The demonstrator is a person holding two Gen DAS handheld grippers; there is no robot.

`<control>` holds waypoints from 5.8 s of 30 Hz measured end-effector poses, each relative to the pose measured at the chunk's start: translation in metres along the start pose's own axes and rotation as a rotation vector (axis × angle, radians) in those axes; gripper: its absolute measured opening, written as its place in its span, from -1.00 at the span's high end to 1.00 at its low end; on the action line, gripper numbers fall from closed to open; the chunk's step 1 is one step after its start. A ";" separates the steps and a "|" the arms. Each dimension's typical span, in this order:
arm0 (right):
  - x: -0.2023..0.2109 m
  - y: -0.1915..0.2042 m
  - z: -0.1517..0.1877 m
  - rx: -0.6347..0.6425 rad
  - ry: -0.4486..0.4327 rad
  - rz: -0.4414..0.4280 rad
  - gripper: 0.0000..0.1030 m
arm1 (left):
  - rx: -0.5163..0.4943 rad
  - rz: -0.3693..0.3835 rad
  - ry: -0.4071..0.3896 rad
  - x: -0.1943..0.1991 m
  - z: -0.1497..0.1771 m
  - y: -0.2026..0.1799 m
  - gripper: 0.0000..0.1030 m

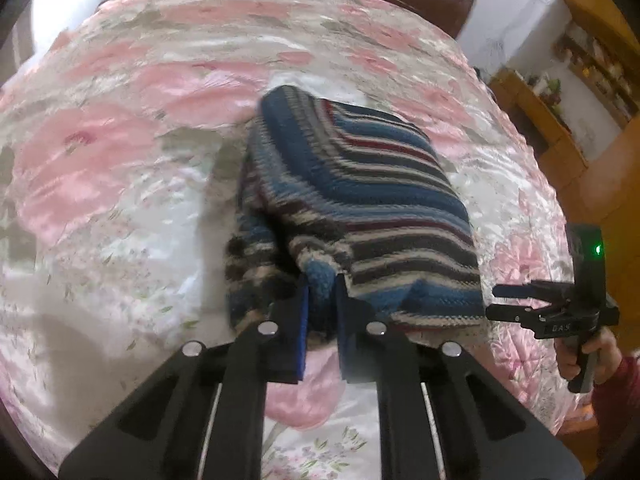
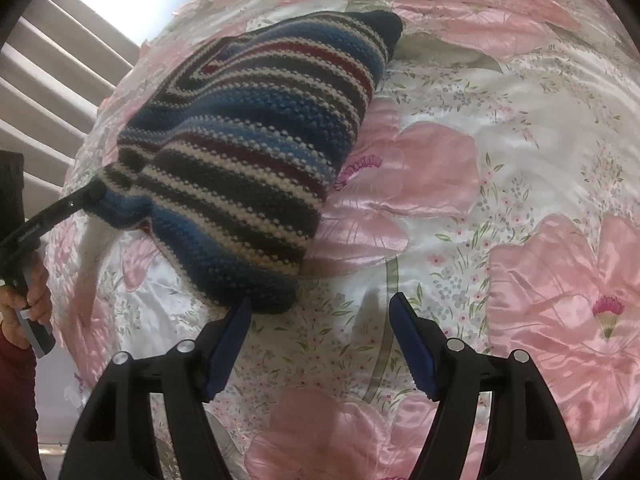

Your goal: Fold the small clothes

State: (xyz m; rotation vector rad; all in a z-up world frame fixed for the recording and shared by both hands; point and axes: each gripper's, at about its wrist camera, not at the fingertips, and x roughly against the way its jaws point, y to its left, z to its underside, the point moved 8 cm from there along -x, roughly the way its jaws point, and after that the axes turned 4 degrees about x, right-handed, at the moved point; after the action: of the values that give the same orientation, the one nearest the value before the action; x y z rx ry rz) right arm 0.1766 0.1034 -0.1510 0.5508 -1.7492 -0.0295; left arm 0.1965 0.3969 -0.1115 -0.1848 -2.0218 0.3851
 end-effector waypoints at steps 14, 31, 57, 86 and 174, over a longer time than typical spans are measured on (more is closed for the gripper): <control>-0.006 0.016 -0.005 -0.066 0.012 -0.116 -0.42 | 0.128 0.057 -0.009 -0.001 0.014 0.027 0.50; -0.016 0.030 -0.015 -0.109 0.015 -0.212 0.55 | 0.121 0.065 0.041 -0.022 0.019 0.016 0.69; 0.005 -0.006 -0.049 -0.026 -0.025 -0.013 -0.25 | 0.058 0.050 0.007 -0.022 -0.040 -0.004 -0.22; 0.012 -0.020 -0.075 -0.086 -0.088 -0.041 -0.47 | 0.077 0.104 0.130 -0.057 -0.065 0.011 -0.55; 0.050 -0.114 0.025 -0.146 -0.120 -0.278 -0.17 | 0.020 0.343 0.331 -0.161 0.062 -0.182 -0.73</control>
State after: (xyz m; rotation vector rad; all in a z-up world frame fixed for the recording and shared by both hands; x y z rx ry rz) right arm 0.1850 -0.0231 -0.1467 0.6919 -1.7577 -0.3898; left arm 0.2232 0.1678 -0.2095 -0.5511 -1.6580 0.5507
